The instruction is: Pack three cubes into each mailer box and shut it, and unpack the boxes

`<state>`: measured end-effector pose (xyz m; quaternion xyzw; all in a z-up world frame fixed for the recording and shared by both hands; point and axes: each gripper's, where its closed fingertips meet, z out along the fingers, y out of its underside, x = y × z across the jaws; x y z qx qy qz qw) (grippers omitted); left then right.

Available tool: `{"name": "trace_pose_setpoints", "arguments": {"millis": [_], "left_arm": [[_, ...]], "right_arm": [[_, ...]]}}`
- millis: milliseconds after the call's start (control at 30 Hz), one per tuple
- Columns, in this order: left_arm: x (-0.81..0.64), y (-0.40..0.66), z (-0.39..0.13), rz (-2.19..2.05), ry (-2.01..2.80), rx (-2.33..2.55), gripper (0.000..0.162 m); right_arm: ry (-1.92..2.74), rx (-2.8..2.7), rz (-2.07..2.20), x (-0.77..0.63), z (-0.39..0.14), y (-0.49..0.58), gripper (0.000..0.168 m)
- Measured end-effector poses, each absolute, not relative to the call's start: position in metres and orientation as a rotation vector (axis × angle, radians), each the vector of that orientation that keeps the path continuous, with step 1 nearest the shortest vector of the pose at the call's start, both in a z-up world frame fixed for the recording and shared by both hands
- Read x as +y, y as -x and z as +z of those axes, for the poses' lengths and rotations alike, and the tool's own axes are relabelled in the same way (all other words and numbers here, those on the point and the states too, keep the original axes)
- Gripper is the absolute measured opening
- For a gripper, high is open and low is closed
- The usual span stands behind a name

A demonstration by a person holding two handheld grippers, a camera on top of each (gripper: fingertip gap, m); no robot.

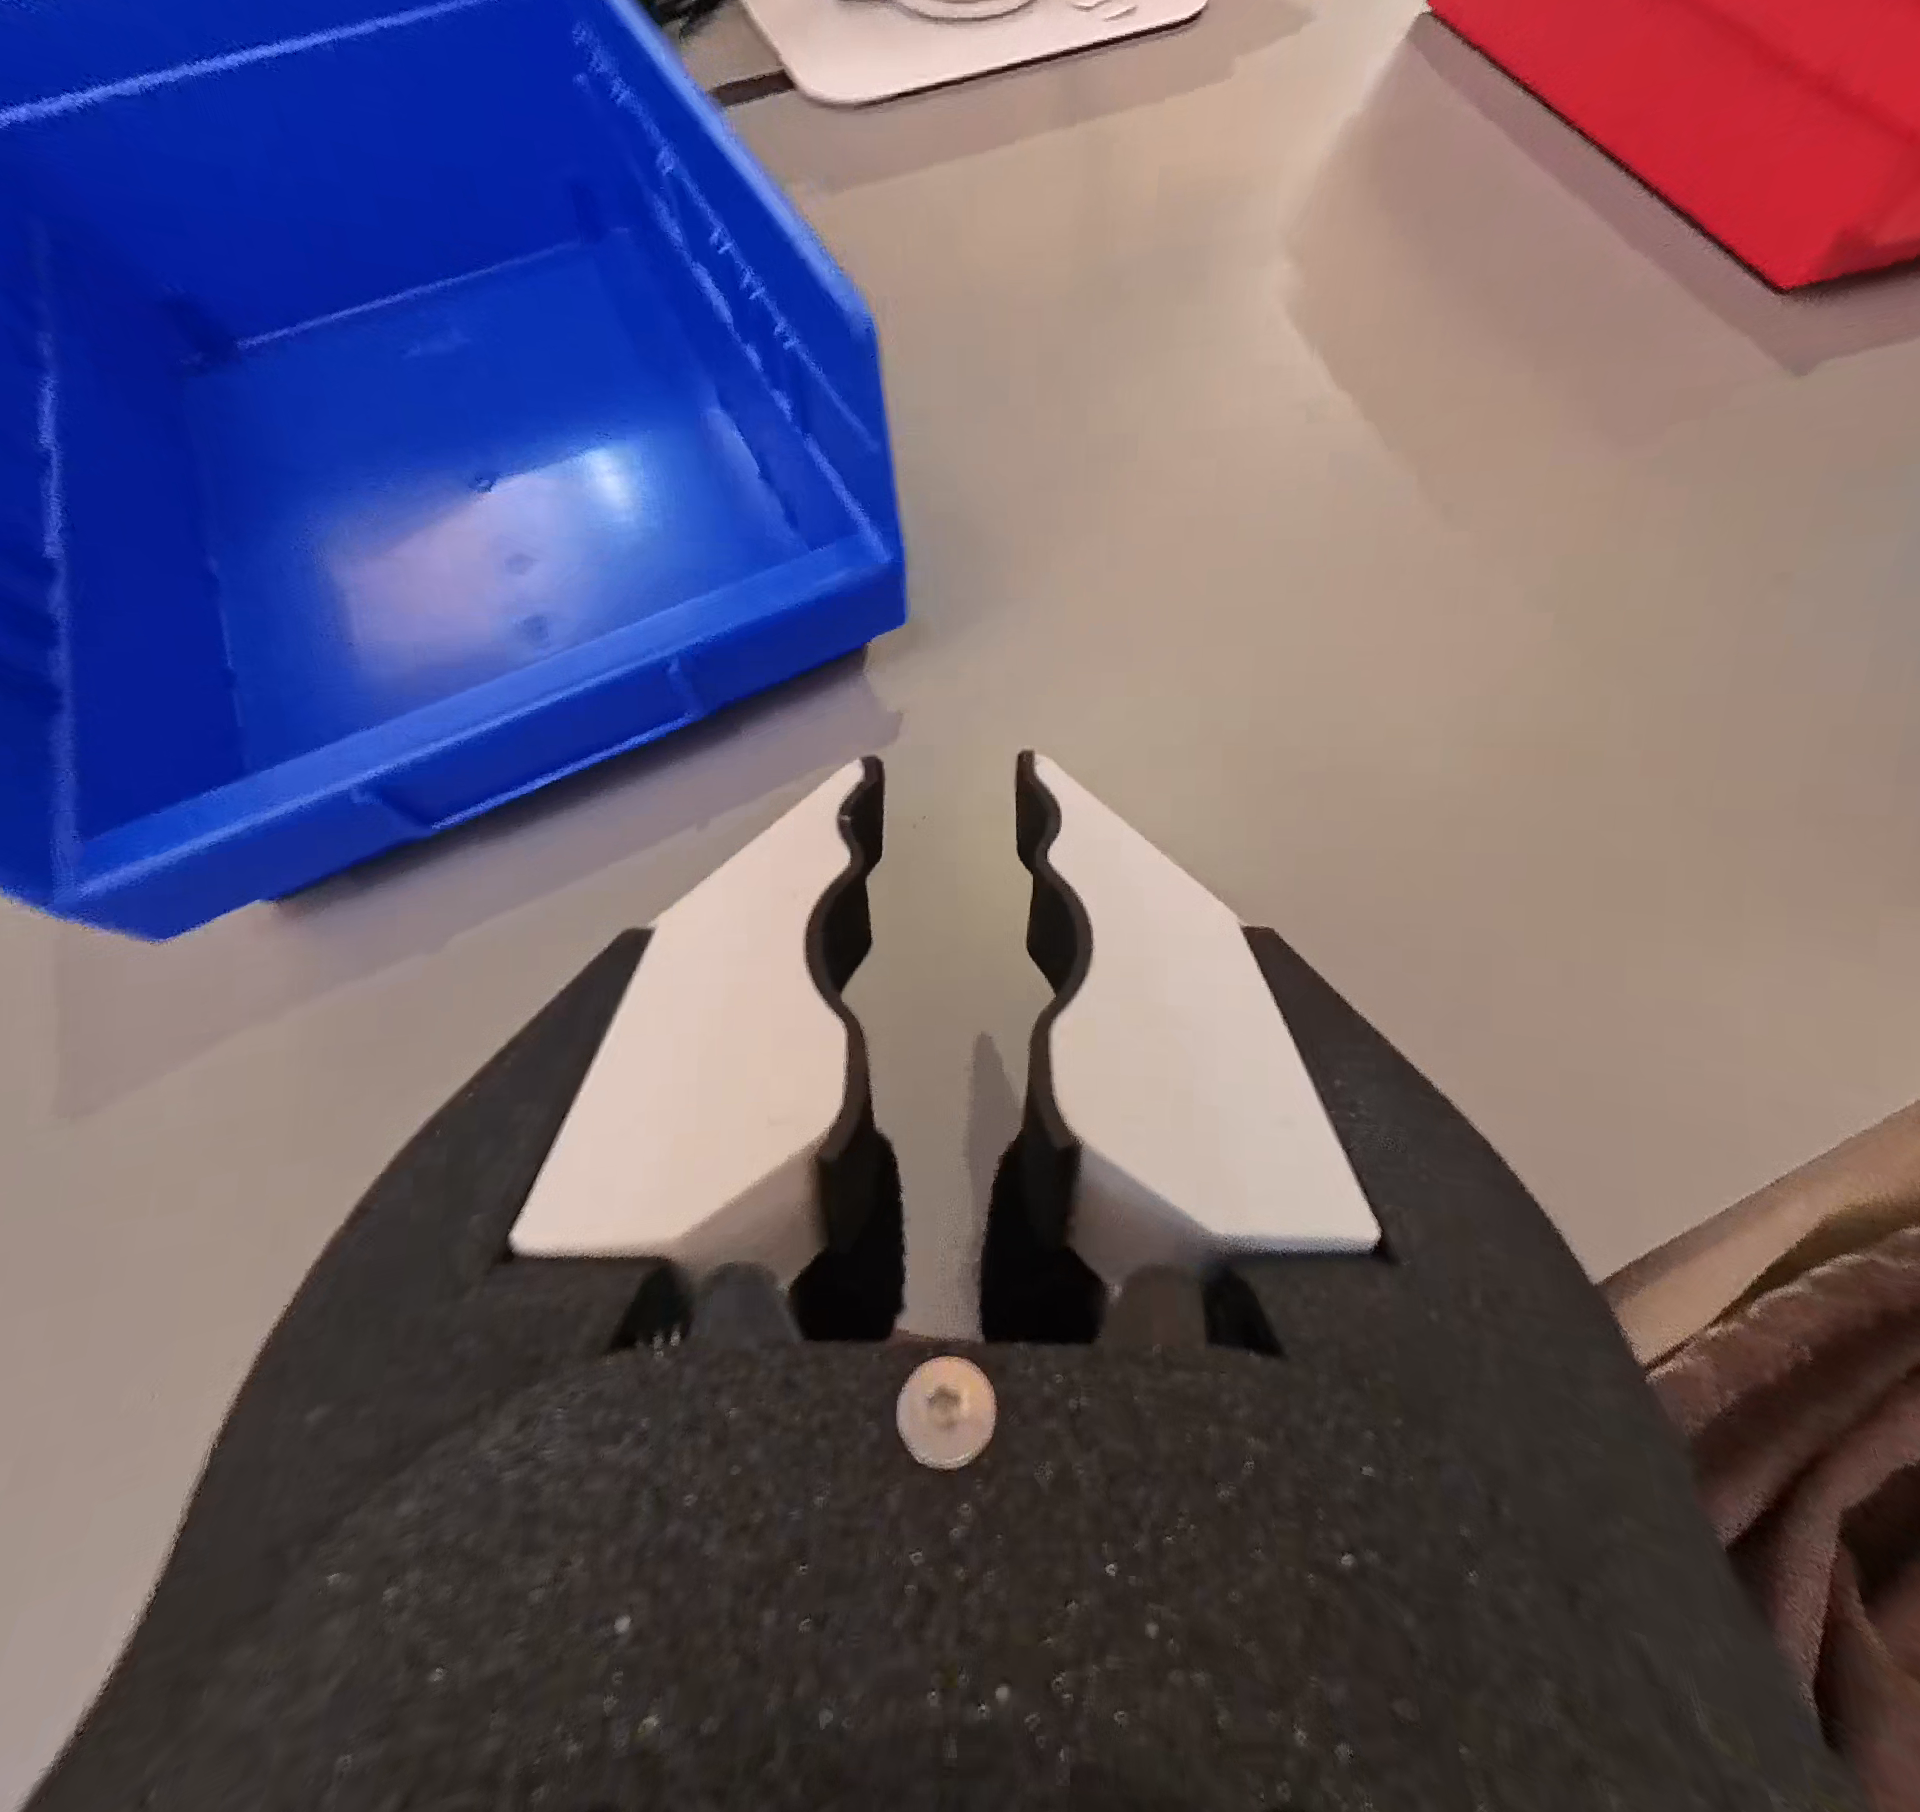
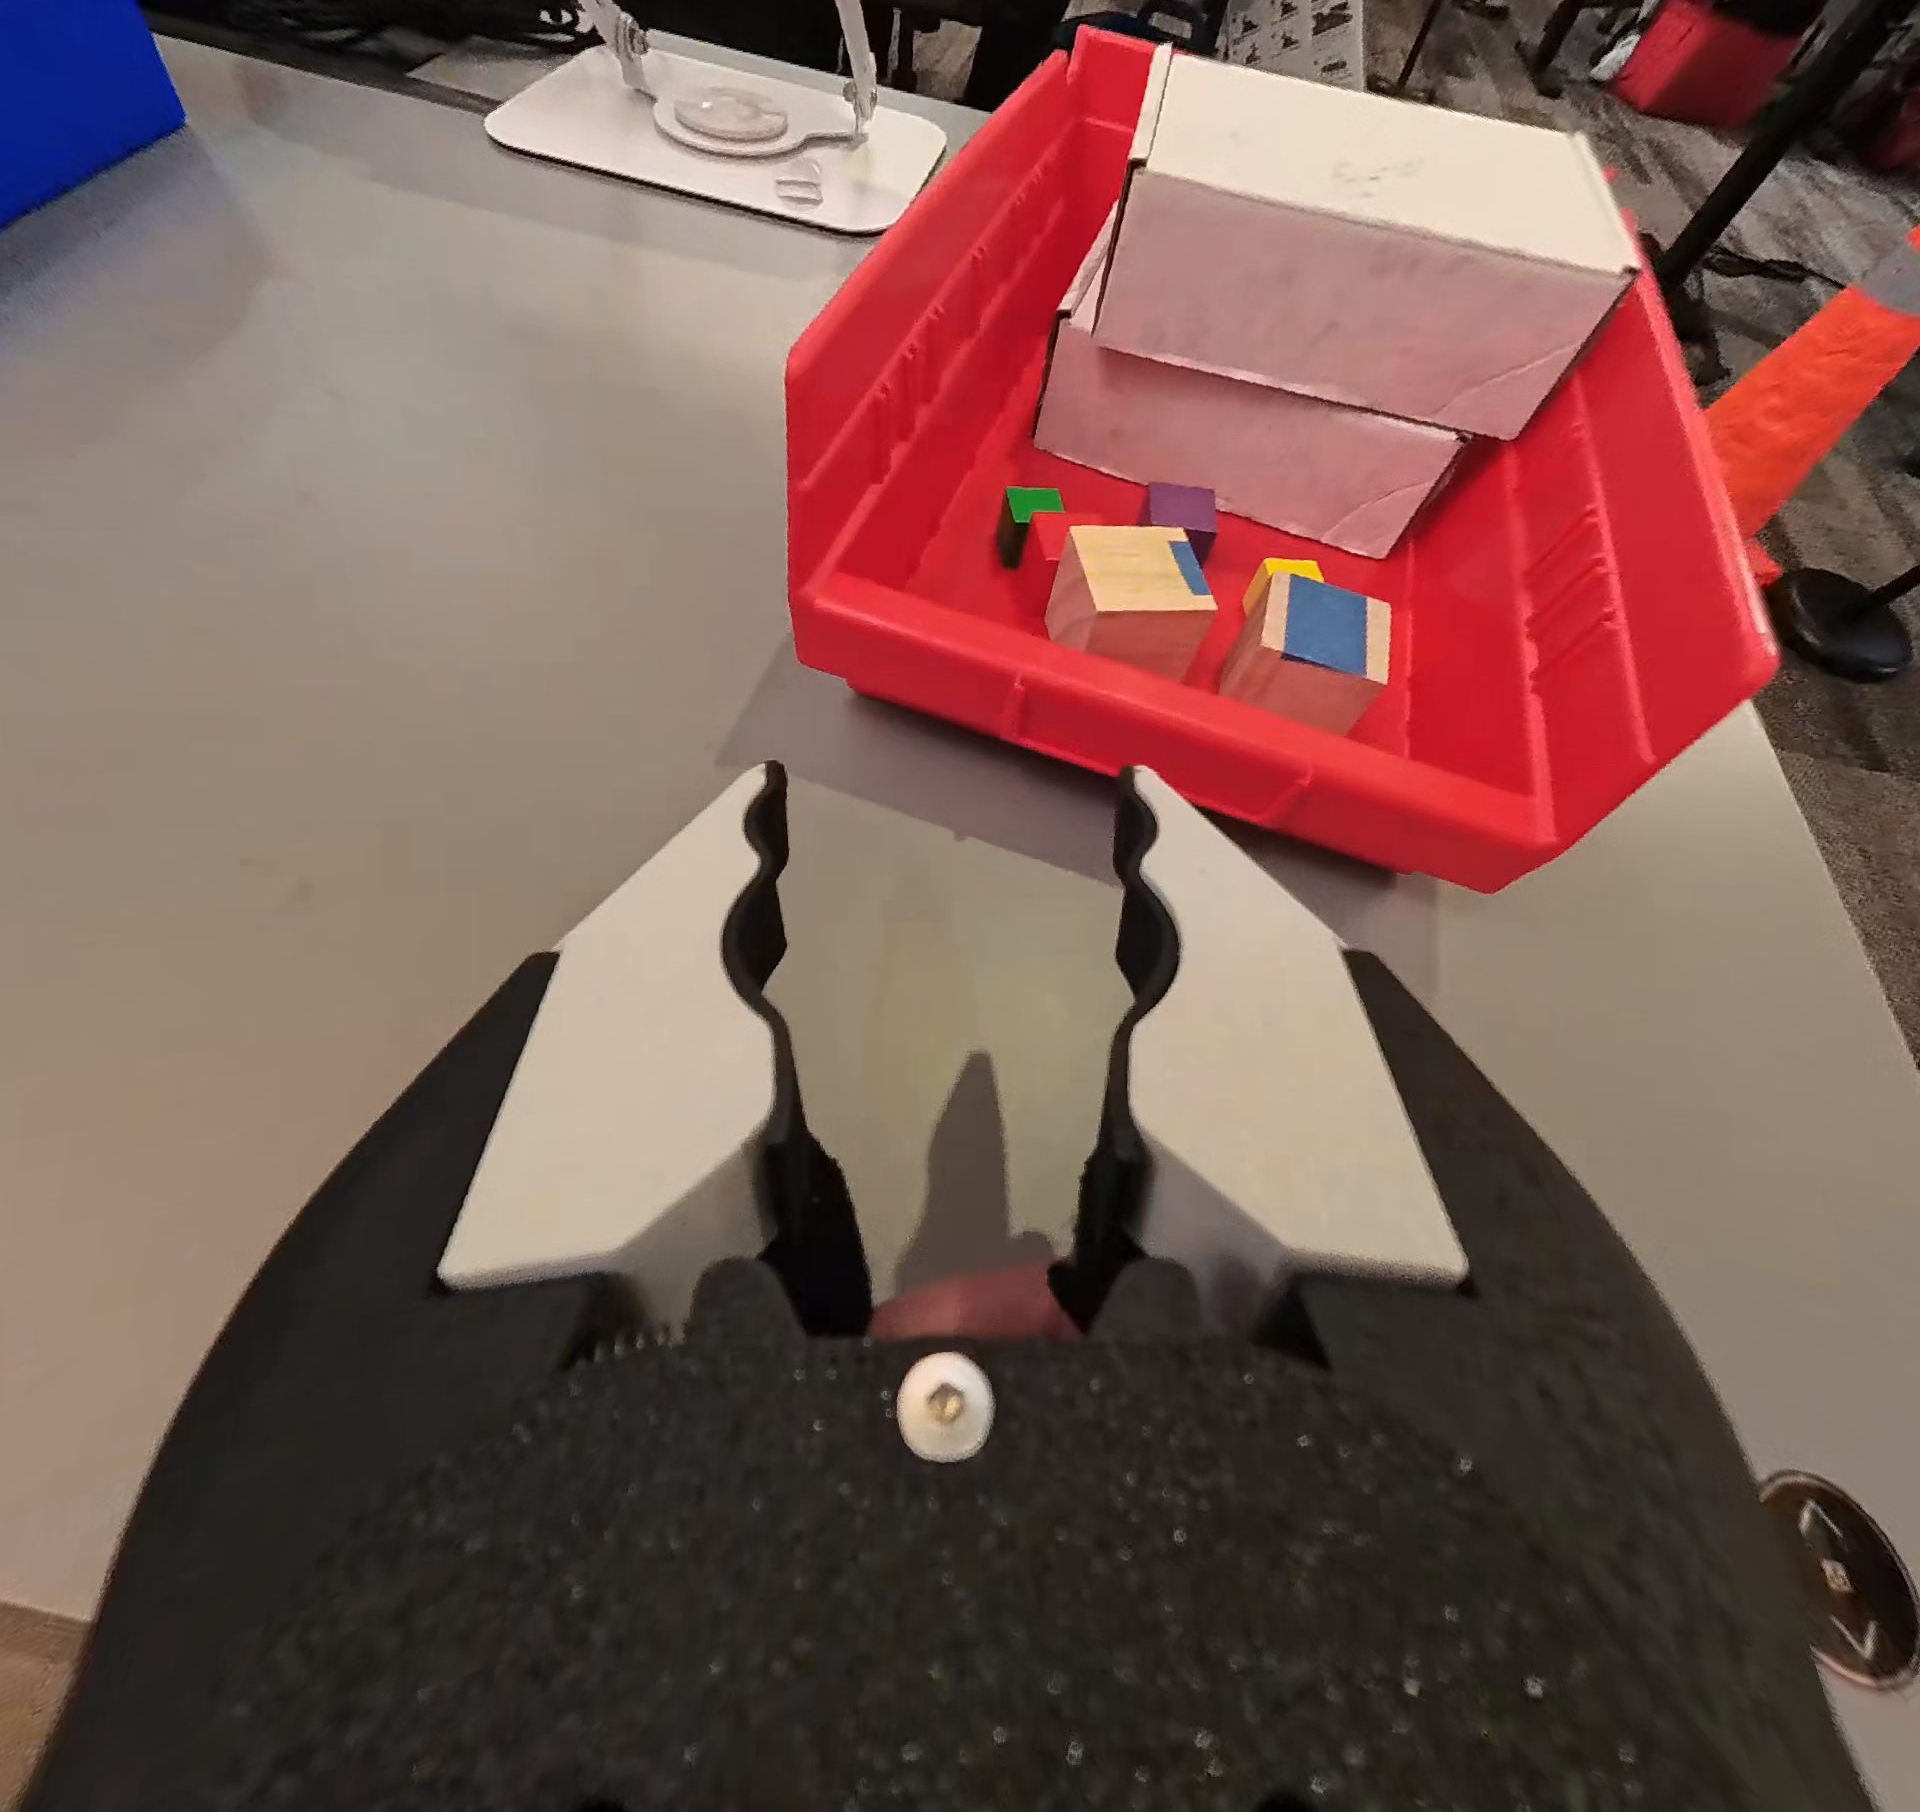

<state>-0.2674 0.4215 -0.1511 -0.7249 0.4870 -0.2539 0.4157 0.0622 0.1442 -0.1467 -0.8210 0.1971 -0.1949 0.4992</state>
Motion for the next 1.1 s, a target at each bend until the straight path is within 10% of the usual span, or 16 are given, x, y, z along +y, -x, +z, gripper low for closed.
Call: {"name": "trace_pose_setpoints", "arguments": {"millis": [567,900,1100], "left_arm": [[0.217,-0.071,-0.151,-1.013,1.701,1.567,0.071],[0.278,-0.100,-0.183,-0.908,1.903,1.409,0.011],[0.312,-0.043,-0.182,-0.943,1.942,1.403,0.002]], "right_arm": [[1.914,0.605,-0.570,0.077,-0.139,-0.070,0.059],[1.878,0.696,-0.633,0.038,-0.133,-0.081,0.056],[1.879,0.659,-0.630,0.051,-0.131,-0.077,0.056]]}}
